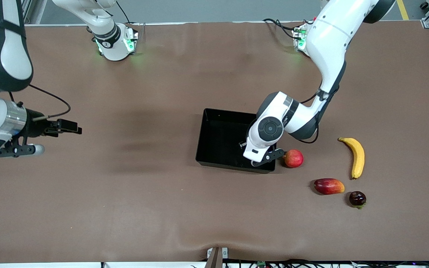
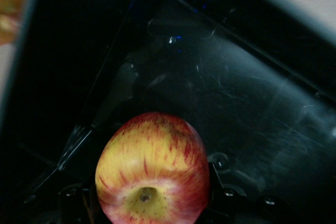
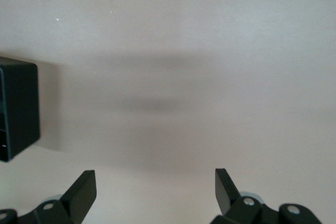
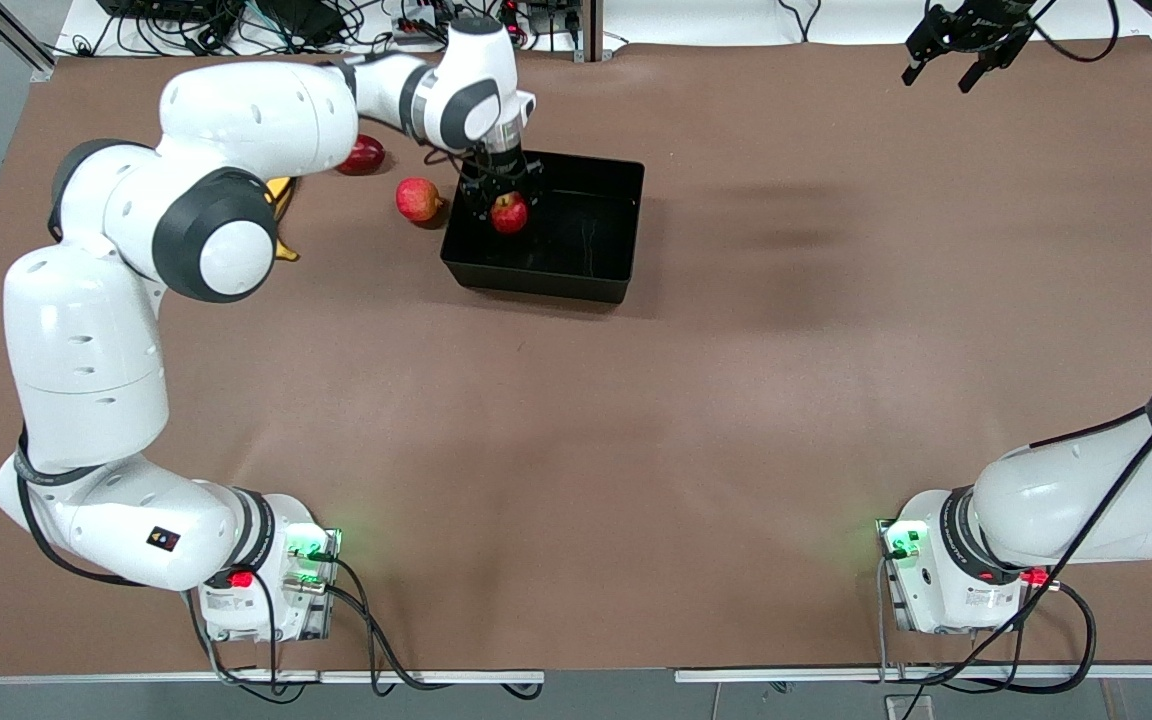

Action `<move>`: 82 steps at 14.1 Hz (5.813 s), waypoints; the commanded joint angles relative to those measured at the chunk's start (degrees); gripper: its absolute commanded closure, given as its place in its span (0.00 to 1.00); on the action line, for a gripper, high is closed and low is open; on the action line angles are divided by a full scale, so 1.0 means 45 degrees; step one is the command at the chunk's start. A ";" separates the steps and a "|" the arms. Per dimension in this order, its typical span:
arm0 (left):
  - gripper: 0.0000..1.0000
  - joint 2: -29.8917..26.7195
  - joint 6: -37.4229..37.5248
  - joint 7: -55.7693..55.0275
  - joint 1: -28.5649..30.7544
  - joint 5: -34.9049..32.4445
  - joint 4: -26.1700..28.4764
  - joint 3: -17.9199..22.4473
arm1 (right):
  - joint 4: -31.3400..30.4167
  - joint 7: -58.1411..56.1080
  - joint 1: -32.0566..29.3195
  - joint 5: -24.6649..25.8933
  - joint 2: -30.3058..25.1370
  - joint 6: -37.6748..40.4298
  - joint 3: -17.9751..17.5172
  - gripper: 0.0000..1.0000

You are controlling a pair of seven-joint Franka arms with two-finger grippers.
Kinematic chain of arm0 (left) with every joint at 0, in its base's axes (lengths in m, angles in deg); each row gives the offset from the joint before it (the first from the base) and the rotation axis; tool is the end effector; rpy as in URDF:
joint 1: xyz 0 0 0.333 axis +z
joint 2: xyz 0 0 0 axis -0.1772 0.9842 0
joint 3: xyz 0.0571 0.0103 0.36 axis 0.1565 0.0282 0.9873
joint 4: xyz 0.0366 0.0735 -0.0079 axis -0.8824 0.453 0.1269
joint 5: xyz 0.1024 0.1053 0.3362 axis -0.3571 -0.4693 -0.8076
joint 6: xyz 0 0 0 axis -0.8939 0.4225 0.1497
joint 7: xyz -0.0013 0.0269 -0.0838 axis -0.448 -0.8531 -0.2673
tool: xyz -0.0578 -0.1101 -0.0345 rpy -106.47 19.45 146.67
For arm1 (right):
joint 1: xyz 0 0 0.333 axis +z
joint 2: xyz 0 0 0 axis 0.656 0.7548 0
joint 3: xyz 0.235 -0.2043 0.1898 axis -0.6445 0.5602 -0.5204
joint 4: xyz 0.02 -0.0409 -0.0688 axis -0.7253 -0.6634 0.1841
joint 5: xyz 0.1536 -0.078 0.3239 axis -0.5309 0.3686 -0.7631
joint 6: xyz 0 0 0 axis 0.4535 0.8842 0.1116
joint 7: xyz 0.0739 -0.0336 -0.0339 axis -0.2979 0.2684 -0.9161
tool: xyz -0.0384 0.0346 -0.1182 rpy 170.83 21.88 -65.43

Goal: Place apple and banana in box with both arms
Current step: 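Carry the red-yellow apple into the box and open the left gripper, then move the left gripper to the yellow banana and grasp it, then lift the banana and carry it over the box with the left gripper, then lower the banana into the box and open the left gripper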

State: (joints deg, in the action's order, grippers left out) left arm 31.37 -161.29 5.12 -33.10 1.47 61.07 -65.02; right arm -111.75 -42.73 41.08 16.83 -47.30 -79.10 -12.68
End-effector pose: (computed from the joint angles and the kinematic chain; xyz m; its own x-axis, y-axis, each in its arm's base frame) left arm 0.5777 -0.3753 0.2478 0.9054 0.3812 -0.1872 0.3782 -0.9242 -0.0526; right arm 0.5889 0.0231 0.5287 0.9894 0.0724 -0.1259 0.0497 -0.9833 -0.1751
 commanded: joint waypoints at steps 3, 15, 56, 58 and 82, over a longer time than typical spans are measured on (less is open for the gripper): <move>0.80 0.0039 -0.0694 -0.0038 0.0010 -0.0016 0.0573 0.0041 | -0.0299 0.0002 0.0118 0.0742 -0.0898 0.0171 -0.0086 0.00; 0.00 -0.3983 0.3793 0.5597 0.4182 -0.0757 -0.0990 0.0119 | 0.0618 0.0060 -0.0253 0.1991 -0.1895 0.2258 -0.0027 0.00; 1.00 -0.2524 0.3056 -0.1336 0.5251 -0.1441 -0.0439 -0.4784 | 0.1772 0.0861 -0.0801 0.1582 -0.2344 0.3902 -0.0262 0.00; 1.00 -0.1606 0.2842 -0.2145 0.4020 -0.1539 -0.1296 -0.4686 | 0.1752 0.0861 -0.0800 0.1582 -0.2325 0.3960 -0.0262 0.00; 0.00 0.0357 -0.1285 -0.2228 -0.0229 -0.2944 -0.1849 -0.1248 | 0.1635 0.0901 -0.0663 0.1582 -0.2285 0.4038 -0.0281 0.00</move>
State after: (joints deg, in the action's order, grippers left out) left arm 38.54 -169.94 -5.54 -36.56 -9.68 51.70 -71.11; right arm -103.86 -38.27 38.27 24.11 -56.95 -60.83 -13.86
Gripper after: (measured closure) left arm 0.163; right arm 0.000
